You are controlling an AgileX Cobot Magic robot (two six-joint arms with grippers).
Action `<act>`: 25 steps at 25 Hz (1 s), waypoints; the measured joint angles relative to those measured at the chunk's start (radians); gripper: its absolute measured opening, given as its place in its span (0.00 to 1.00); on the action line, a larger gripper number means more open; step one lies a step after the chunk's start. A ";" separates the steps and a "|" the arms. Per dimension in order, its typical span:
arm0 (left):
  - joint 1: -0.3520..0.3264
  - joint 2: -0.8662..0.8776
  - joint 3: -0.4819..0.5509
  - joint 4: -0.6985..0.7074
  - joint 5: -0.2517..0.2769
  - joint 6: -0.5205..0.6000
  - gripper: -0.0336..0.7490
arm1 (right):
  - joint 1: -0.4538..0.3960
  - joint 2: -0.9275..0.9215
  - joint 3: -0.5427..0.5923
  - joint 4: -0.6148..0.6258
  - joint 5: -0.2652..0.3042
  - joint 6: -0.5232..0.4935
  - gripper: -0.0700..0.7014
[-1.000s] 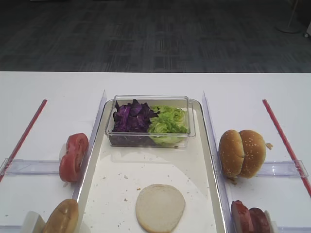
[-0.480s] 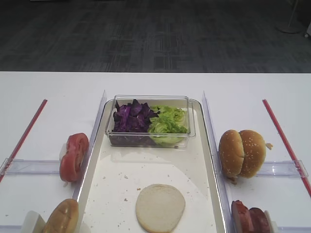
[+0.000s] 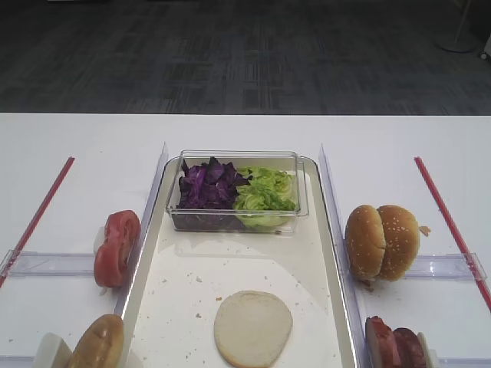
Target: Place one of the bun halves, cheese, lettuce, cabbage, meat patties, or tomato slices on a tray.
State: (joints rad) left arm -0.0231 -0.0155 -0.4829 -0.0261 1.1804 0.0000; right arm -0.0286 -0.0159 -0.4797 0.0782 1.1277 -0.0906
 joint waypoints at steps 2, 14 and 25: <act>0.000 0.000 0.000 -0.001 0.000 0.000 0.86 | 0.000 0.000 0.000 0.000 0.000 0.000 0.34; 0.023 0.000 0.000 -0.002 0.000 0.000 0.85 | 0.000 0.000 0.000 0.000 0.000 0.000 0.34; 0.006 0.000 0.000 -0.002 0.000 0.000 0.85 | 0.000 0.000 0.000 0.000 0.000 0.002 0.34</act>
State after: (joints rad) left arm -0.0175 -0.0155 -0.4829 -0.0283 1.1804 0.0000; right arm -0.0286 -0.0159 -0.4797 0.0782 1.1277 -0.0889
